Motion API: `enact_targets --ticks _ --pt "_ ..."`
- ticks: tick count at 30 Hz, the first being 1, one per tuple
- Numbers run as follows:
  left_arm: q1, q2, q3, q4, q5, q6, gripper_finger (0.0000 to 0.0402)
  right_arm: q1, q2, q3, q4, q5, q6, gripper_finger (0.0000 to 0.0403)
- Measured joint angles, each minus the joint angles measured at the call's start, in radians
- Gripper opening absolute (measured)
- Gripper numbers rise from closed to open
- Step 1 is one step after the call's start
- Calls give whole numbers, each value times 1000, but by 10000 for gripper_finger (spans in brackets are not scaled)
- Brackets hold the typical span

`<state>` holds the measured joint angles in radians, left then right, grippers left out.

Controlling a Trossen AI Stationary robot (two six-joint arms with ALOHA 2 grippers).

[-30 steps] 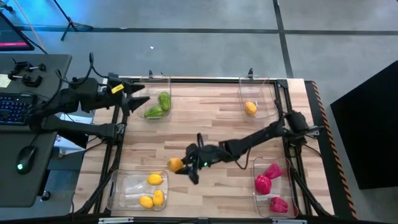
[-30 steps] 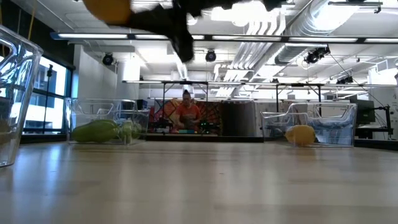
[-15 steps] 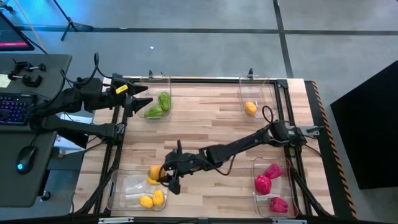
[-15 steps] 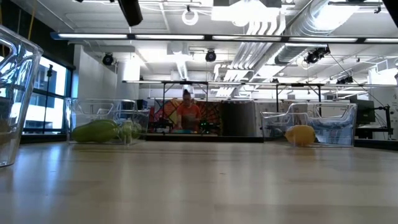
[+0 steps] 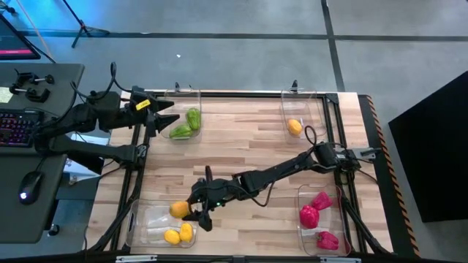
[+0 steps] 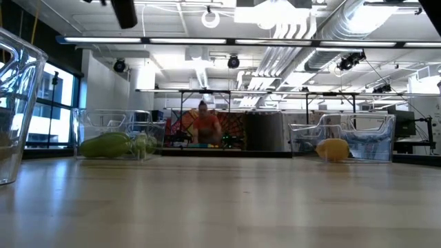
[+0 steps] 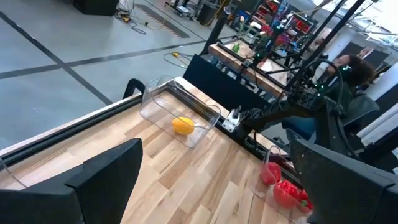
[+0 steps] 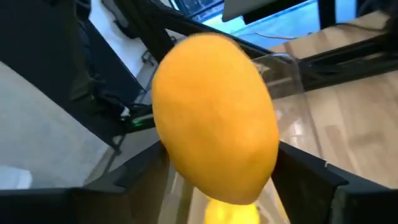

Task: Sort produce into baskets
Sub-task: Put the lemon into the bottom left transparent bin

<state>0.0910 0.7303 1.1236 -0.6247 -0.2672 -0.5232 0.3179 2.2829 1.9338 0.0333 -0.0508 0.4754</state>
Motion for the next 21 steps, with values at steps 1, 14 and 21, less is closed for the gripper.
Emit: enact_targets --ticks 1,14,21 --pt "0 0 0 0 0 0 395 -1 8 0 14 -6 21 258" --pt "0 -18 0 0 -3 9 395 -82 1 -2 -1 -180 77 357" --pt "0 -18 0 0 -4 27 395 -186 -145 0 -315 -126 -31 358"
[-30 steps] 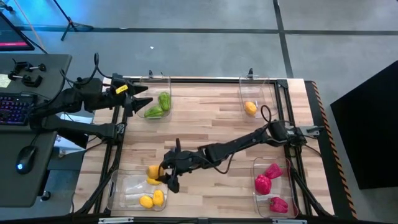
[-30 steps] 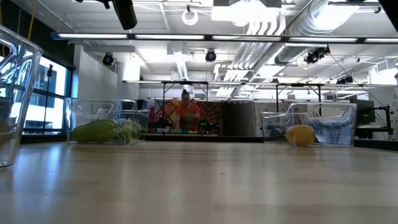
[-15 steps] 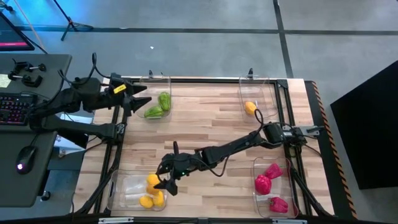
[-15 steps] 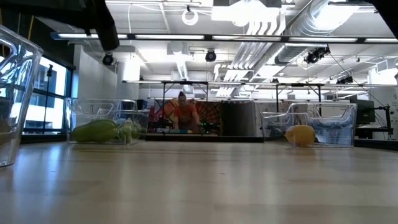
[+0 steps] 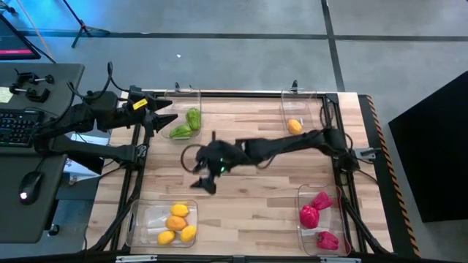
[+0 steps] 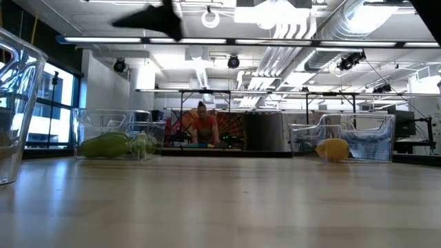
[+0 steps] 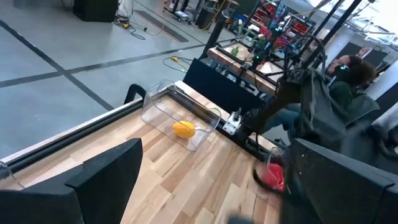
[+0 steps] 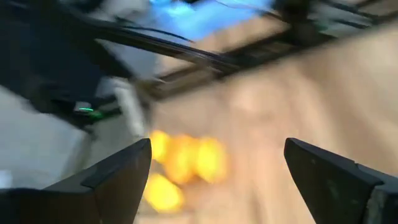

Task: Sort produce into baskets
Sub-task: Put the lemon into the bottom left transparent bin

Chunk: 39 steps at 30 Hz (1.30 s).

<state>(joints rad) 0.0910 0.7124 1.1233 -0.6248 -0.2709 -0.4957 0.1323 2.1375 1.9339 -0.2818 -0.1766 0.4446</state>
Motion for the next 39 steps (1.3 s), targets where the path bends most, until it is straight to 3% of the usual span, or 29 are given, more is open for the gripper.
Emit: enact_targets --ticks 10,16,20,27,34,36,39 --pt "0 23 0 0 -22 2 395 -66 -112 0 -609 197 -25 358" --pt "0 84 0 0 -30 2 395 -47 -98 -2 -921 276 -241 358" --pt "0 128 0 0 -30 2 395 -49 -92 -2 -1035 280 -432 358" --pt "0 198 0 1 -33 -53 395 -124 -98 -2 -1133 266 -588 358" --pt "0 231 0 1 -37 -113 395 -247 -177 -19 -1149 146 -665 358" --pt "0 230 0 1 -65 -80 395 -290 -258 -104 -1118 140 -661 358" --pt "0 216 0 1 -128 -16 395 -361 -450 -343 -1019 147 -577 358"
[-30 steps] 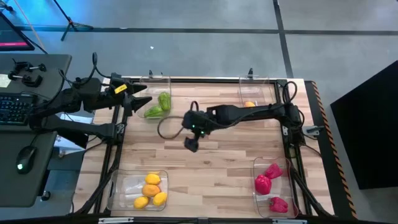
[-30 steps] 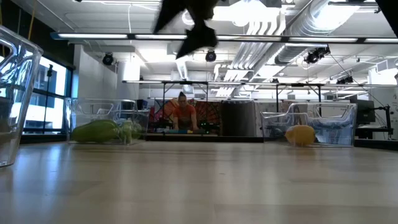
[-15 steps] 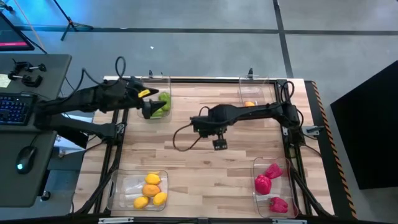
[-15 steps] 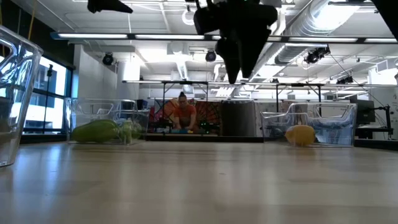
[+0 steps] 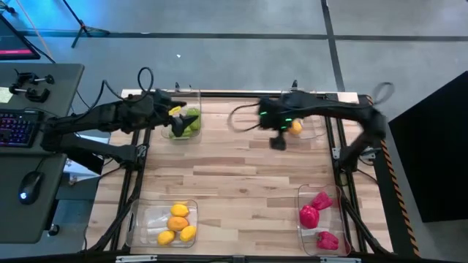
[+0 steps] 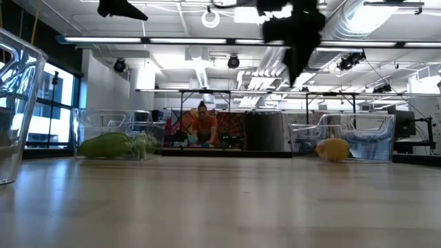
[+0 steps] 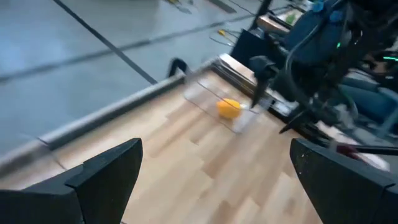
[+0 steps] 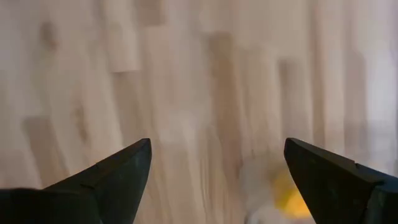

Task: Sort produce into baskets
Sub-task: Put the lemon into the bottom left transparent bin

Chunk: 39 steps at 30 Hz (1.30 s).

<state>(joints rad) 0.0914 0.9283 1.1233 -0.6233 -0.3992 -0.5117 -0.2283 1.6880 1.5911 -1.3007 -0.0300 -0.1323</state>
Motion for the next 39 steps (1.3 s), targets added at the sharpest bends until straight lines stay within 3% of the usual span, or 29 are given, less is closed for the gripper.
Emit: enact_targets --ticks 5,8,12,18,24,31,37,39 --pt "0 -23 0 0 -97 103 395 -89 -320 -370 147 102 294 358" --pt "0 -27 0 1 -145 166 395 -131 -413 -450 168 176 454 358" --pt "1 -25 0 2 -163 234 395 -218 -399 -458 158 215 556 358" --pt "1 -26 0 17 -160 221 395 -367 -245 -435 166 133 375 358" --pt "1 -26 0 17 -119 199 395 -438 -114 -435 184 50 177 358" --pt "1 -26 0 16 -101 147 395 -517 -44 -434 229 53 119 358" --pt "0 -25 0 16 -101 104 395 -547 0 -470 244 -48 59 358" --pt "0 -25 0 16 -100 94 395 -551 10 -482 248 -29 52 358"
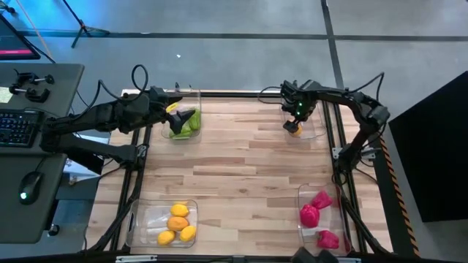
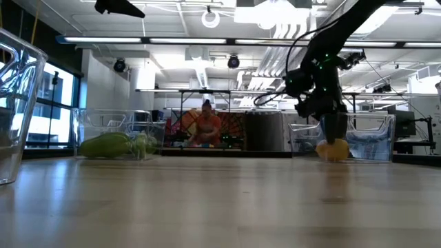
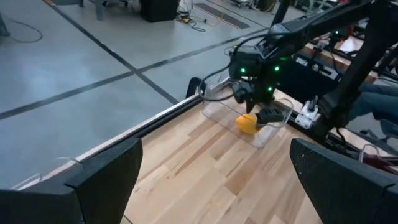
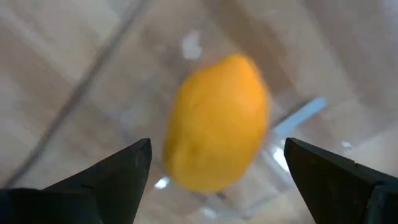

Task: Sort produce into baskets
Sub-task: Put the lemon into the bottom left transparent bin

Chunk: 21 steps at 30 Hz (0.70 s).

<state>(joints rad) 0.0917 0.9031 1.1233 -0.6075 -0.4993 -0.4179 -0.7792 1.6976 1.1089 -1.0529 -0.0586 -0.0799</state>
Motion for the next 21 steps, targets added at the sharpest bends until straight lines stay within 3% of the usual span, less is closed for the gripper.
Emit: enact_targets --ticks 6,21 --pt "0 0 0 0 19 0 395 -1 -1 0 62 18 0 344" --pt "0 0 0 7 72 0 395 1 3 1 49 27 82 174"
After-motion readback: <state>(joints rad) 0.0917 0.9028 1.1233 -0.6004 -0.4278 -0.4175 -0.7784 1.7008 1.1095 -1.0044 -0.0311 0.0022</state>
